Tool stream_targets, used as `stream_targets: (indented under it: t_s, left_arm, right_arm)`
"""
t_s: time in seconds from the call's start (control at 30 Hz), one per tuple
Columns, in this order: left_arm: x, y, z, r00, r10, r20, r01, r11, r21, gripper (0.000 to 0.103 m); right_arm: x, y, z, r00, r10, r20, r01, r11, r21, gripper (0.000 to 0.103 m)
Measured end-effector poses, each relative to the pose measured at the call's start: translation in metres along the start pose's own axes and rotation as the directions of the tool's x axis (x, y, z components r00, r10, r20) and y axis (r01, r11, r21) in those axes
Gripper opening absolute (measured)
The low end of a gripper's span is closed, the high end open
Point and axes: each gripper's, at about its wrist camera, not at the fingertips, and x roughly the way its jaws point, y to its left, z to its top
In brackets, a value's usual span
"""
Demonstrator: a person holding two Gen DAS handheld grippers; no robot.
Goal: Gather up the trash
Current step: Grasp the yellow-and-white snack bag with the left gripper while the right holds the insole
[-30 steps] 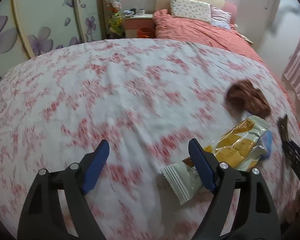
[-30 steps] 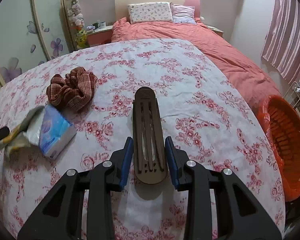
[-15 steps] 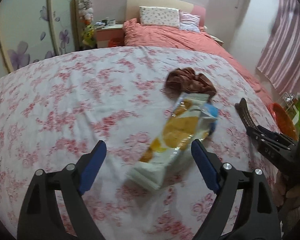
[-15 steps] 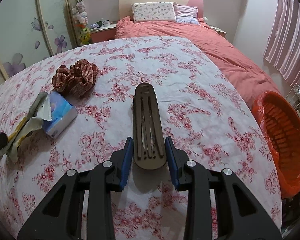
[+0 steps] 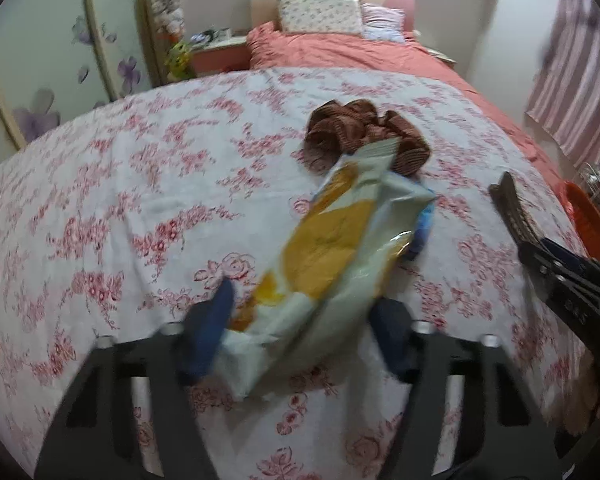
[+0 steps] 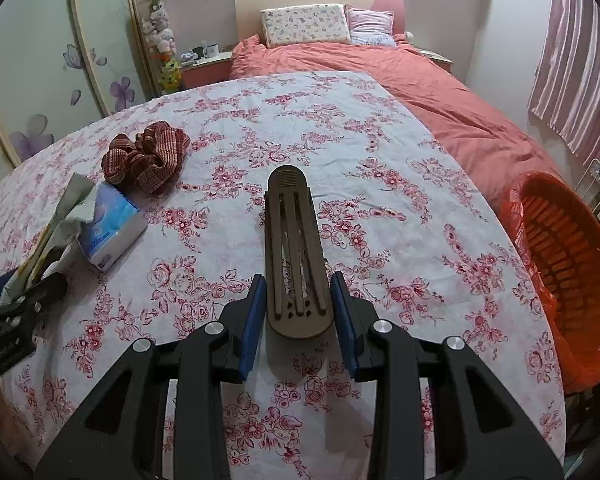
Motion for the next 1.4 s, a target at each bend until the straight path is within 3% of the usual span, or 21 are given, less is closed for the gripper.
stream_targets:
  t_s: [0.1,0.2,0.37,0.77,0.93,1.03,1.4]
  left_arm:
    - [0.0,0.013,0.002,0.999,0.036,0.01,-0.036,0.998,-0.059,0.048]
    - [0.0,0.028,0.002,0.997,0.077,0.02,-0.074,0.99,-0.117,0.048]
    - [0.001,0.025,-0.002,0.993,0.109,0.044,-0.105,0.99,-0.096,0.052]
    - [-0.005,0.039,-0.005,0.997,0.02,0.074,-0.006,0.983,-0.183,0.059]
    - [-0.004,0.038,-0.004,0.997,0.017,0.074,-0.003,0.982,-0.191,0.062]
    - [-0.004,0.034,-0.003,0.997,0.027,0.066,-0.016,0.985,-0.172,0.067]
    - [-0.002,0.031,-0.003,0.998,0.026,0.065,-0.015,0.986,-0.169,0.068]
  right_arm:
    - [-0.001,-0.001,0.0,1.0,0.004,0.0,-0.004,1.0,0.003,0.034]
    - [-0.001,0.0,0.0,1.0,0.003,-0.001,-0.003,1.0,0.001,0.034]
    - [-0.001,-0.001,0.0,1.0,0.005,0.0,-0.005,1.0,0.004,0.035]
    - [-0.002,-0.005,0.0,1.0,0.021,-0.002,-0.021,1.0,0.017,0.042]
    - [-0.002,-0.001,0.0,1.0,0.011,-0.007,-0.011,1.0,-0.004,0.051]
    - [-0.001,-0.002,0.0,1.0,0.012,-0.007,-0.012,1.0,0.001,0.052]
    - [-0.003,-0.013,0.0,0.998,0.068,0.004,-0.068,0.996,0.05,0.052]
